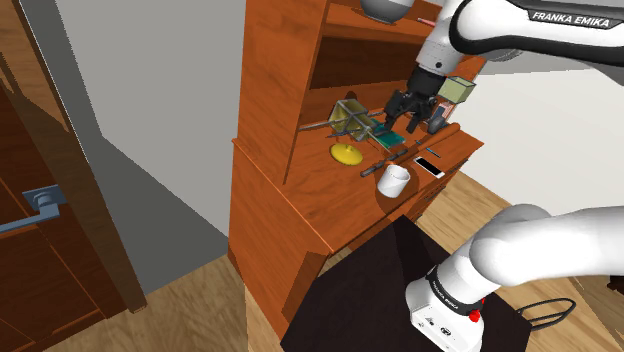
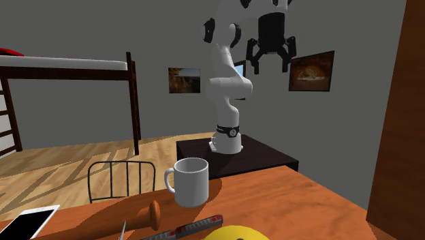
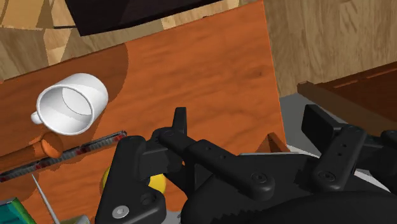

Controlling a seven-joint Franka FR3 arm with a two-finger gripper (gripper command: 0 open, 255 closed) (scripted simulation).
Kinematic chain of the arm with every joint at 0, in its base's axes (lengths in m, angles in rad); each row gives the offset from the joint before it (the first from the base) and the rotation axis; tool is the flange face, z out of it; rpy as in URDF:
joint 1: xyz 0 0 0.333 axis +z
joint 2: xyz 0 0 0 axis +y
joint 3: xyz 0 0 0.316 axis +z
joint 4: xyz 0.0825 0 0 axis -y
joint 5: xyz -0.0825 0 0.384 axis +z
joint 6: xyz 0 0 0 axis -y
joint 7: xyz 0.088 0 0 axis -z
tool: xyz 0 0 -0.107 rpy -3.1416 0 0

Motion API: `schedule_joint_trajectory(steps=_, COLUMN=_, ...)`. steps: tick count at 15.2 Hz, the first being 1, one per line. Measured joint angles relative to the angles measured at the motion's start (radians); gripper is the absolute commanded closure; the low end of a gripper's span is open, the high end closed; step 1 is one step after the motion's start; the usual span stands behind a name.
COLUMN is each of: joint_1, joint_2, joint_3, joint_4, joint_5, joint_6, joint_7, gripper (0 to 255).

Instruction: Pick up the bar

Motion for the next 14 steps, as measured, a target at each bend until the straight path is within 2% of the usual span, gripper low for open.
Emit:
schedule_joint_trajectory(steps=8, joint_1=-0.086, joint_2=0.244, joint_3=-0.019, joint_4=0.020, joint_5=-0.010, joint_6=0.231, joint_7=0.144, gripper=0)
schedule_joint_trajectory(steps=14, joint_1=-0.139, joint_2=0.418, joint_3=-0.042, joint_4=0.061, joint_5=-0.013, joint_6=0.371, joint_7=0.258, gripper=0)
